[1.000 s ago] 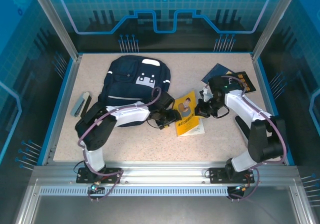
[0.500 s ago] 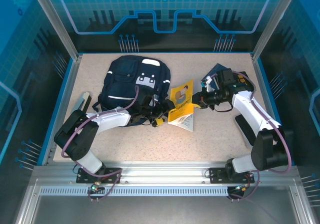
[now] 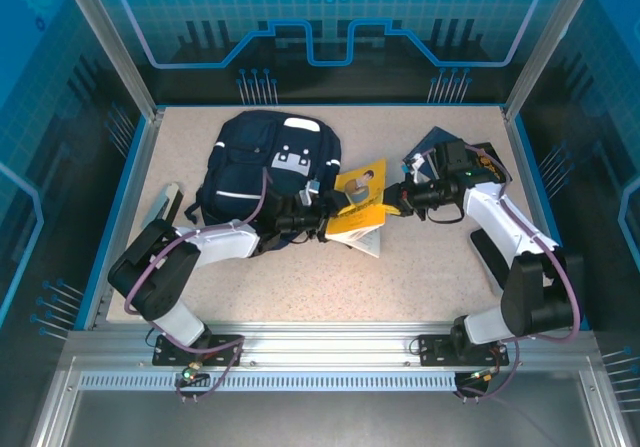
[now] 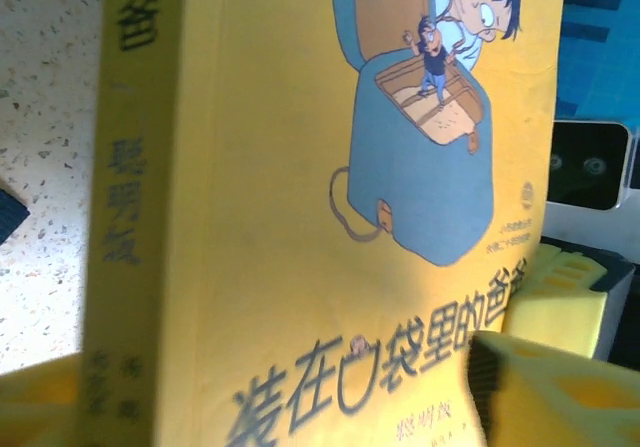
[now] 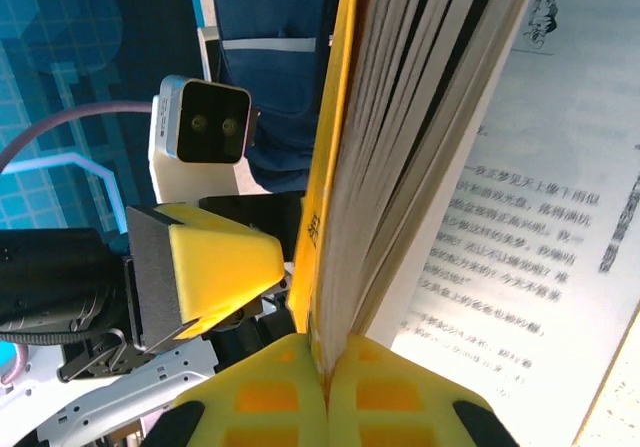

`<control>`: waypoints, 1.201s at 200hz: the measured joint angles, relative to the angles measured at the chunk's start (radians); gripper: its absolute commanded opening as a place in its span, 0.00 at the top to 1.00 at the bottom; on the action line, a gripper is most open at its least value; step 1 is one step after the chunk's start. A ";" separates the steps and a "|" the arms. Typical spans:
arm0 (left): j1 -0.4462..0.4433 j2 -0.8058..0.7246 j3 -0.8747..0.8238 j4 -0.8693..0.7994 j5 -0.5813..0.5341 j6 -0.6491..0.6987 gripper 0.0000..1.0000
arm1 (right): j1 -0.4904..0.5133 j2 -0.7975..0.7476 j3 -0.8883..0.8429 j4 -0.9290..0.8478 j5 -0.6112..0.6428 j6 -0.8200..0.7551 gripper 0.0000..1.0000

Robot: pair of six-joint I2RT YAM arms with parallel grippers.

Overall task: Pack the student bag
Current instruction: Pass the book.

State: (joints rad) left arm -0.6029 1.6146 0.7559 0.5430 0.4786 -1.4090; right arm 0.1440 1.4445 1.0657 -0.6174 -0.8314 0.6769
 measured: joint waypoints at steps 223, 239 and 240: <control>0.077 -0.190 0.199 -0.145 0.003 -0.008 0.95 | -0.006 -0.027 -0.119 0.702 -0.078 0.509 0.52; 0.085 -0.190 0.199 -0.145 0.002 -0.014 0.95 | -0.007 -0.033 -0.118 0.743 -0.071 0.525 0.63; 0.085 -0.190 0.199 -0.145 0.002 -0.014 0.95 | -0.007 -0.034 -0.118 0.744 -0.071 0.523 0.64</control>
State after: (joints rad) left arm -0.5182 1.4250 0.9550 0.3985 0.4808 -1.4227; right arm 0.1368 1.4105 0.9474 0.1268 -0.9020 1.2003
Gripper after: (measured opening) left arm 0.194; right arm 0.438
